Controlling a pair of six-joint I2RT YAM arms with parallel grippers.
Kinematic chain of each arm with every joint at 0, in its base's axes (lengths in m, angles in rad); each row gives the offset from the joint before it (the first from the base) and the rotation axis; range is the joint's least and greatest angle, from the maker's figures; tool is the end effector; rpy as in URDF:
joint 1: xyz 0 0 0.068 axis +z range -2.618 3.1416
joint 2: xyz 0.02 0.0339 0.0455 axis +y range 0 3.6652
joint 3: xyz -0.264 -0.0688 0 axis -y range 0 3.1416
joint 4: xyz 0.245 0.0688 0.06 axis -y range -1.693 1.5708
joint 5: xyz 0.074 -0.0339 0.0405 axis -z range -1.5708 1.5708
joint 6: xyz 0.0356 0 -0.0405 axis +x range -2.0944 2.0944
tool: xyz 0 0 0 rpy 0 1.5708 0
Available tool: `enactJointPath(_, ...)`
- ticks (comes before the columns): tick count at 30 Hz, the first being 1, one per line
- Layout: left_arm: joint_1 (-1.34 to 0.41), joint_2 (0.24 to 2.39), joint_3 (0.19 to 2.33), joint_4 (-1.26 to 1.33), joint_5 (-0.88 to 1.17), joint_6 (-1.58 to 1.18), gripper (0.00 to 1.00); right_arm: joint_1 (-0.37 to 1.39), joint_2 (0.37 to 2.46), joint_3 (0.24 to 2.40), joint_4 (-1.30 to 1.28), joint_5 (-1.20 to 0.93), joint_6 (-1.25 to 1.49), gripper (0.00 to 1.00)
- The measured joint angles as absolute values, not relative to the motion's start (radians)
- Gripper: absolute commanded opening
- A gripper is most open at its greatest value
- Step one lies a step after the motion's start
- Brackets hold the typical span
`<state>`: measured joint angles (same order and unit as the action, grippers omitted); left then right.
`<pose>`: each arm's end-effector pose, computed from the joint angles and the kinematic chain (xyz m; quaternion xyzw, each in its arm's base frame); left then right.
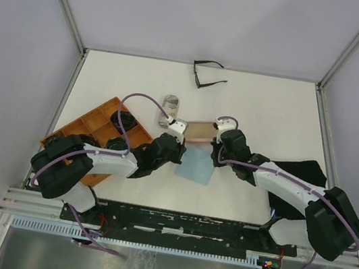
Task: Organize the sunglasses
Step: Fold the glasses cleaning cloth at the center of the board.
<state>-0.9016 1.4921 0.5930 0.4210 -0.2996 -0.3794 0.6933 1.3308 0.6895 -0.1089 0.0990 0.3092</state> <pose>0.1910 -0.2245 0.1725 0.1432 0.8362 -0.2048 0.4881 0.2095 0.1695 0.1968 -0.1554 0.9028 0.1516 0.3712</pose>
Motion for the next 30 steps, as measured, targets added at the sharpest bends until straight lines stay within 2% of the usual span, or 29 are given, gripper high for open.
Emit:
enactJointPath(20,-0.859,1.572,0.518,0.652,-0.222,-0.3,0.03,0.693,1.308,0.515,0.147,0.116,0.24,0.0)
enactJointPath(30,-0.859,1.572,0.441,0.755,-0.143,-0.288,0.03,0.693,1.247,0.467,0.192,0.044,0.219,0.0)
